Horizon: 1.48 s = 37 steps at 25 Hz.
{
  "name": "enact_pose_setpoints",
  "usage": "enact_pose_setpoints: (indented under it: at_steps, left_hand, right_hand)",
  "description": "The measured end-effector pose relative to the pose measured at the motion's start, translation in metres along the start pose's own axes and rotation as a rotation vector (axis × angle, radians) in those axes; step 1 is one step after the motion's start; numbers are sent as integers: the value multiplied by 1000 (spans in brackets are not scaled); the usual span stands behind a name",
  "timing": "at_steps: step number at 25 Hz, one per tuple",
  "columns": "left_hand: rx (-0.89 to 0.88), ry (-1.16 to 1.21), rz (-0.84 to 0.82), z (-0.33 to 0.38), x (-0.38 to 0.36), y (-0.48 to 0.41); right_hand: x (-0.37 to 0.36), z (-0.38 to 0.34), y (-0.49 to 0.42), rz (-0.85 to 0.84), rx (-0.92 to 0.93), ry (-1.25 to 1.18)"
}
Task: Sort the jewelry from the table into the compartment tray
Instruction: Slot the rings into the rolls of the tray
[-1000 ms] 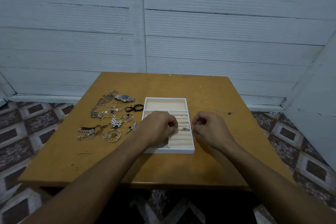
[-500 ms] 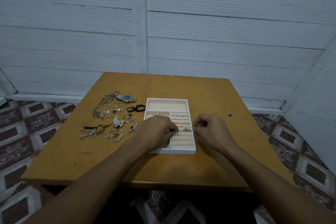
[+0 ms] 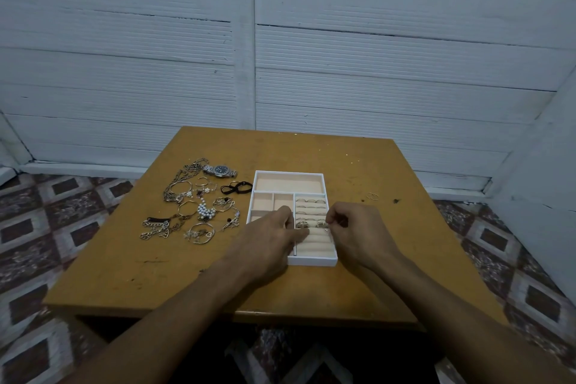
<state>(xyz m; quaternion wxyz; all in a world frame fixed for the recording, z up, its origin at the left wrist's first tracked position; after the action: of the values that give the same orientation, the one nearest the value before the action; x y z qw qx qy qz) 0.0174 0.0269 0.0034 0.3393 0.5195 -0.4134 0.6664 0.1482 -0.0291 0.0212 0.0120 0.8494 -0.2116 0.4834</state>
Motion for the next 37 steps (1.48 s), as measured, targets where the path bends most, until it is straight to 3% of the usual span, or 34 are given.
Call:
enact_pose_setpoints:
  at_steps: [12, 21, 28, 32, 37]
  left_hand:
    - [96, 124, 177, -12, 17, 4]
    - [128, 112, 205, -15, 17, 4]
    - [117, 107, 184, -10, 16, -5]
    - [105, 122, 201, -3, 15, -17]
    - [75, 135, 160, 10, 8, -47]
  right_hand:
    - [-11, -6, 6, 6, 99, 106]
    - [-14, 1, 23, 43, 103, 157]
    - [-19, 6, 27, 6, 92, 125]
    - [-14, 12, 25, -23, 86, -18]
    - [5, 41, 16, 16, -18, -89]
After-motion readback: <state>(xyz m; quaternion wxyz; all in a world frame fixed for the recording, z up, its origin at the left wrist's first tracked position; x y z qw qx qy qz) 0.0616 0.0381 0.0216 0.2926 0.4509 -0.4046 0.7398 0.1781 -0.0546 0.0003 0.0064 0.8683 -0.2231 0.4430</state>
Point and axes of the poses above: each hand's wrist, its own y-axis away from the middle knuckle, its own x-axis out of the back of the hand, z = x × y, the point moved 9 cm from there along -y, towards the middle knuckle, and after that the axes turned 3 degrees about -z, right-handed, at the moved point
